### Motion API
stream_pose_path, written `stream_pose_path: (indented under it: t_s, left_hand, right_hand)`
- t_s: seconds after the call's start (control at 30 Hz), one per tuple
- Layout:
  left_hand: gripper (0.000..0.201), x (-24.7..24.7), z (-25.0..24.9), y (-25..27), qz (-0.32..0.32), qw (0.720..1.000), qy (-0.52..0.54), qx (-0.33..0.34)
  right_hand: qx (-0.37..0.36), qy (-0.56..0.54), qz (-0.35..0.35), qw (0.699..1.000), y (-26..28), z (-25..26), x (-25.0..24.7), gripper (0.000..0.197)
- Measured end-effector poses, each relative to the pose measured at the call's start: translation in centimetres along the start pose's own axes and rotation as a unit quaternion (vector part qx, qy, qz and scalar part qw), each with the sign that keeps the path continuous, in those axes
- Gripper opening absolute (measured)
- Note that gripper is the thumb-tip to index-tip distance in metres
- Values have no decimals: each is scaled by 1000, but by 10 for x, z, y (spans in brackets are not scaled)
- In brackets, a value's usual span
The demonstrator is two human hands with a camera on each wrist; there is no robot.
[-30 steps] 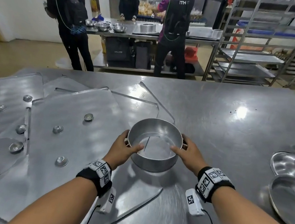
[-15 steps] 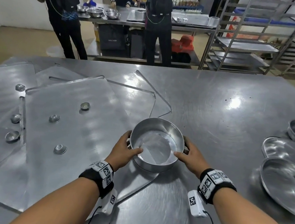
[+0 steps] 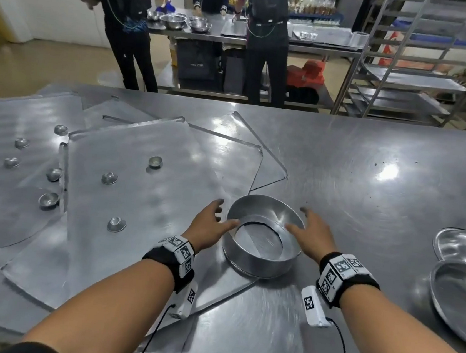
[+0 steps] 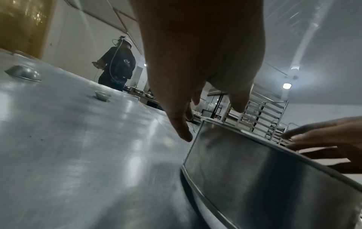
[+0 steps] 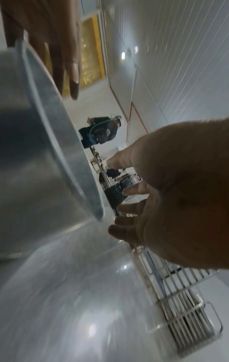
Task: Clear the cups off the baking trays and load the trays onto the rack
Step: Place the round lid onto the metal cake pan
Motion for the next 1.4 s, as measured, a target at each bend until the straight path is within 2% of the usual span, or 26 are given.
stream_pose_path:
  t_s: [0.13,0.27,0.4,0.53,0.77,0.93,1.03,1.1,1.23,1.33,1.4]
  left_hand:
    - [57,-32,-3,7,-56,998,-21,28]
    - [30,-86,2,19,-110,993,-1,30]
    - [22,-159,20,38,-180,983,-14,20]
    - [24,-243,56,60,-237,971,-29,-9]
    - [7,-392,121,95,-329,940,-58,-73]
    - [14,-471,161,106,-361,925,-66,-100]
    - [25,-503,177,106,-363,924,-55,-107]
    - [41,-518,185,104,-338,929,-96,-112]
    - [78,-537,198,103,-243,939,-203,-133]
    - [88,-542,207,102,-201,945,-221,-133]
    - [84,-544,212,102,-188,949,-219,-129]
  right_hand:
    - [-82,1,-32,996,-3,54,0,47]
    - [-147,-10,13,989,-6,116,23,34]
    - [-201,7,62,978,-3,189,63,30]
    - [-241,8,96,966,5,261,109,30]
    - [-267,1,160,950,24,390,200,28]
    - [-275,22,184,943,32,456,262,30]
    - [-278,32,181,943,29,483,294,31]
    - [-279,51,169,944,23,497,311,36]
    - [-286,104,154,940,5,520,336,52]
    - [-279,127,155,939,-5,531,348,62]
    - [-274,149,156,937,-11,534,357,66]
Point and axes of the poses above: each hand's wrist, its own y-axis away from the middle knuckle, its own x-axis out of the palm, z = x × y, the point moved 1 cm from there along -y, towards the middle knuckle, and after that the axes turned 10 degrees about y, right-handed, at the moved point
